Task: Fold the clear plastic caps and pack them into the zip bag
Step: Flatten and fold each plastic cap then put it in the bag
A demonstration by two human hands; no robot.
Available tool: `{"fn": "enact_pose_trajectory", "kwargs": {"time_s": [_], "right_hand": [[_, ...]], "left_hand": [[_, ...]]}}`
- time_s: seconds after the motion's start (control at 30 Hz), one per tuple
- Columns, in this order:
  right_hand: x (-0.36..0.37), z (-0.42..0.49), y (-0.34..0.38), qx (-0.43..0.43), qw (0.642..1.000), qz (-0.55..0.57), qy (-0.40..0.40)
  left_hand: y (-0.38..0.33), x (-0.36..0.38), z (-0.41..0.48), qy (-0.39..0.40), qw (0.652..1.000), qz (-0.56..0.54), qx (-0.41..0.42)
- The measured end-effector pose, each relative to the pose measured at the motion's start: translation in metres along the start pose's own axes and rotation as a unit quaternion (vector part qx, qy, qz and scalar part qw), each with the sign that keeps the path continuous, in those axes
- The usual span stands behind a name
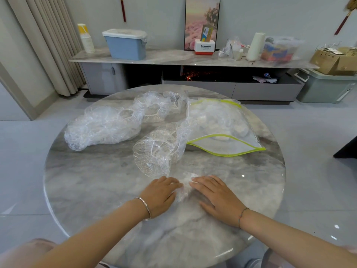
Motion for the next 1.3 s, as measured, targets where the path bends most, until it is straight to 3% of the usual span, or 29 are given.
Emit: {"fn": "enact_pose_trajectory", "kwargs": {"time_s": [0.13,0.27,0.37,0.47,0.6,0.67,0.8,0.9,1.03,1.17,1.3], "right_hand": [[0.002,0.01,0.01,-0.086,0.993,-0.057,-0.055],[0.007,0.017,0.009,-0.117,0.986,-0.106,-0.062],[0.004,0.022,0.008,-0.081,0.991,-0.083,-0.061],[0.0,0.022,0.01,0.052,0.992,0.087,-0.074],[0.001,0.021,0.008,0.234,0.913,0.321,-0.089],[-0.001,0.025,0.005,0.27,0.892,0.351,-0.089],[0.001,0.033,0.002,0.344,0.867,0.342,-0.118],[0.0,0.043,0.004,0.424,0.807,0.392,-0.124],[-0.009,0.054,0.007,0.437,0.759,0.471,-0.104],[-0.022,0.06,0.003,0.446,0.705,0.53,-0.152],[-0.04,0.058,0.0,0.419,0.673,0.587,-0.167]], "left_hand": [[0.002,-0.002,0.001,0.04,0.999,-0.016,-0.005],[0.001,-0.002,0.003,0.081,0.995,-0.056,-0.003],[0.003,-0.003,0.003,0.115,0.991,-0.071,-0.007],[0.008,-0.004,0.004,0.113,0.991,-0.07,0.003],[0.004,0.0,0.008,0.025,0.983,-0.17,-0.059],[-0.001,0.003,0.013,-0.029,0.971,-0.213,-0.101],[-0.006,0.008,0.019,-0.048,0.959,-0.224,-0.167],[-0.008,0.008,0.024,-0.054,0.959,-0.205,-0.187],[-0.016,0.002,0.029,-0.054,0.939,-0.269,-0.21],[-0.02,-0.01,0.034,-0.077,0.914,-0.334,-0.215],[-0.017,-0.018,0.041,-0.042,0.892,-0.405,-0.195]]}}
Point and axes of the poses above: each hand's wrist, its own z-axis towards the middle knuckle, its own x-axis out of the palm, y = z × x, the point moved 1 cm from there along z, towards the middle knuckle, and after that the axes turned 13 degrees about -x, right-handed, at the moved point
